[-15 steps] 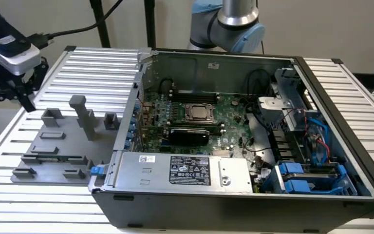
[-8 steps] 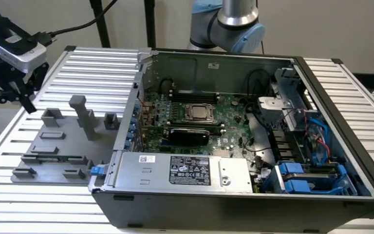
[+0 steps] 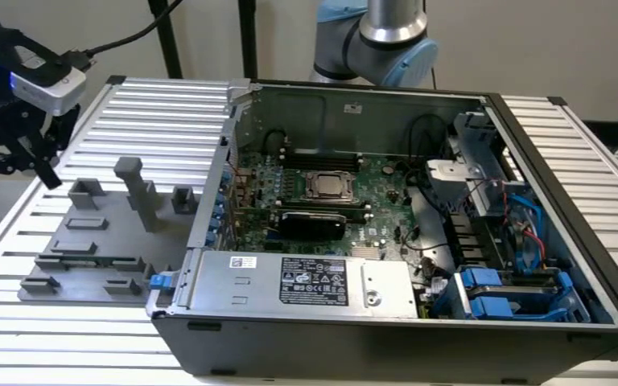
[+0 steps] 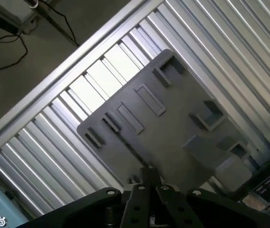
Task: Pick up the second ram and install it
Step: 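Pick up the second ram and move it above second insertion slot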
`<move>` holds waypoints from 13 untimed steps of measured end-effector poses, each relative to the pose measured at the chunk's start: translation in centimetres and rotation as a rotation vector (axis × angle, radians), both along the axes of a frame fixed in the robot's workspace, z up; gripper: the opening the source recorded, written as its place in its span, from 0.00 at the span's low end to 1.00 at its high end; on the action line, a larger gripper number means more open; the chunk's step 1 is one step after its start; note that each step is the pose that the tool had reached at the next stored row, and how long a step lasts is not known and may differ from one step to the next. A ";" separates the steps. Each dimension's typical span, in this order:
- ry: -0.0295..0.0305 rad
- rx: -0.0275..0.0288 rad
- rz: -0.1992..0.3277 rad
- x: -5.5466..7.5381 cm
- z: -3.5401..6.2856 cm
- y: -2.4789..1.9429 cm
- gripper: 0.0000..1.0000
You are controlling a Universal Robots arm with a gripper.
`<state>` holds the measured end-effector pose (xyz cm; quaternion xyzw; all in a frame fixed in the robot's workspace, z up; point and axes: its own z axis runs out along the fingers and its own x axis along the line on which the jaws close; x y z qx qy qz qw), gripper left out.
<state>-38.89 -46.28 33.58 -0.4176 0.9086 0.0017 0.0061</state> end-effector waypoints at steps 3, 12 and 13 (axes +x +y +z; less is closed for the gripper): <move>0.0001 -0.0027 0.054 0.0 -0.11 0.00 0.00; 0.0001 -0.0110 0.217 0.0 -0.46 0.00 0.00; 0.0001 -0.0119 0.235 0.0 -0.50 0.00 0.00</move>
